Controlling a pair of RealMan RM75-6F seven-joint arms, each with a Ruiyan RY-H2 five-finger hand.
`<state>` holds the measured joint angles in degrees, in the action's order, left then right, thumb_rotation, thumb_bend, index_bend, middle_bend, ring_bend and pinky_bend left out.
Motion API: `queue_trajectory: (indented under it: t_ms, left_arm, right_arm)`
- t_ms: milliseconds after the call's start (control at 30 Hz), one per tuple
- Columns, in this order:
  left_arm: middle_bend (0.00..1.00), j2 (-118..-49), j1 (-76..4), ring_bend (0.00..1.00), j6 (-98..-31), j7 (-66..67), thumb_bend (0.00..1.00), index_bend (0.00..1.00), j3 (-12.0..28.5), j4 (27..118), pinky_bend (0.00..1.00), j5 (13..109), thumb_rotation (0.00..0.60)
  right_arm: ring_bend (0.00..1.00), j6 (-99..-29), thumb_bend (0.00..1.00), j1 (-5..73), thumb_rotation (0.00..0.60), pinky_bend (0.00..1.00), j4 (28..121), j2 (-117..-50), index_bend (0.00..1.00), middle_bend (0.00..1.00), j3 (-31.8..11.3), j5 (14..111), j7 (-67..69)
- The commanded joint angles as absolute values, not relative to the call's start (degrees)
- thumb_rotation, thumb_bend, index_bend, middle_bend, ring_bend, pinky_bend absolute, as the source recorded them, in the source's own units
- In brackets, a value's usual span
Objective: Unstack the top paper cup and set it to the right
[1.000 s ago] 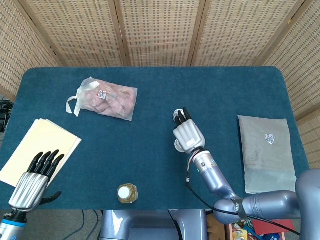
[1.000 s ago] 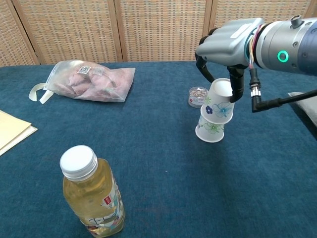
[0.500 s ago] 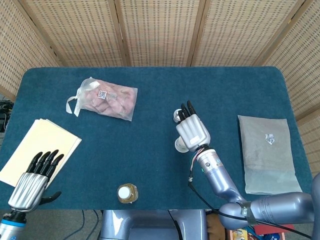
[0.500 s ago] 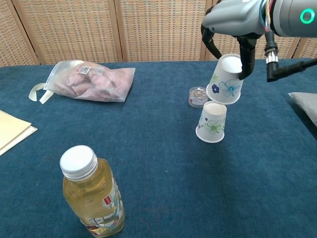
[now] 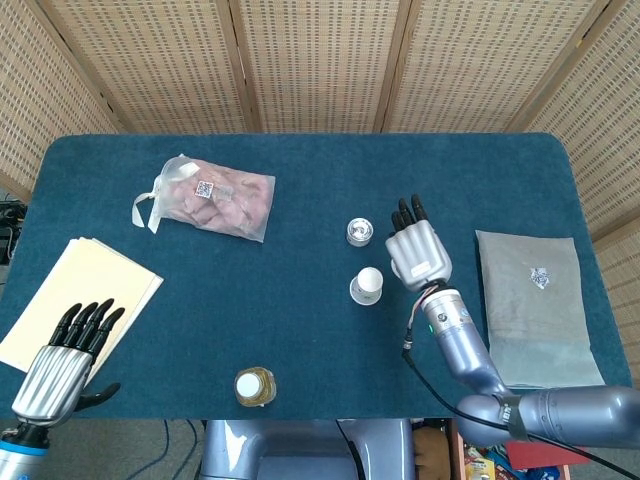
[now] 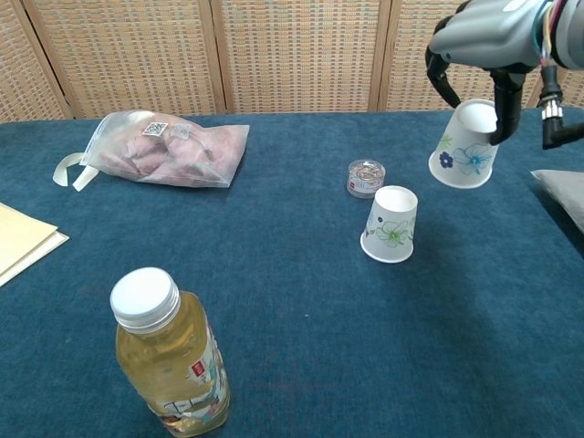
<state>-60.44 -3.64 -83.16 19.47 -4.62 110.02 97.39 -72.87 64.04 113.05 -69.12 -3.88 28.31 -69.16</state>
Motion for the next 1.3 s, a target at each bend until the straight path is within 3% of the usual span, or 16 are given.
queue_trajectory:
  t_ms: [33, 767, 900, 1033, 1200, 1300]
  left_arm:
    - [0.00, -60.6, -3.7, 0.00, -83.0, 19.8, 0.16, 0.00, -4.6, 110.0, 0.00, 97.4, 0.600]
    - [0.00, -61.3, -3.6, 0.00, -82.7, 20.9, 0.16, 0.00, -4.6, 110.0, 0.00, 97.4, 0.600]
    - [0.00, -61.4, -3.6, 0.00, -82.6, 21.2, 0.16, 0.00, -4.6, 110.1, 0.00, 97.4, 0.600]
    - [0.00, -61.5, -3.6, 0.00, -82.7, 21.2, 0.16, 0.00, -4.6, 110.1, 0.00, 97.4, 0.600]
    - [0.00, -61.4, -3.7, 0.00, -82.6, 21.2, 0.16, 0.00, -4.6, 110.1, 0.00, 97.4, 0.600]
    - [0.00, -61.3, -3.6, 0.00, -82.8, 21.0, 0.16, 0.00, -4.5, 110.1, 0.00, 97.4, 0.600]
  right_arm:
    - [0.00, -71.3, 0.38, 62.6, 0.600, 0.05, 111.3, -69.4, 0.48, 0.19, -2.7, 29.3, -67.0]
    - [0.00, -67.0, 0.38, 57.0, 0.600, 0.05, 102.3, -75.4, 0.48, 0.16, 0.9, 32.7, -59.5]
    - [0.00, -66.5, 0.38, 56.4, 0.600, 0.05, 101.4, -75.9, 0.47, 0.10, 1.2, 31.9, -59.6]
    - [0.00, -66.2, 0.38, 56.3, 0.600, 0.05, 101.3, -75.9, 0.34, 0.01, 1.2, 30.3, -60.2]
    - [0.00, -66.7, 0.35, 56.5, 0.600, 0.04, 102.0, -75.7, 0.12, 0.00, 0.9, 27.9, -61.7]
    - [0.00, -67.8, 0.33, 56.9, 0.600, 0.02, 103.1, -75.2, 0.06, 0.00, 0.7, 27.0, -63.0]
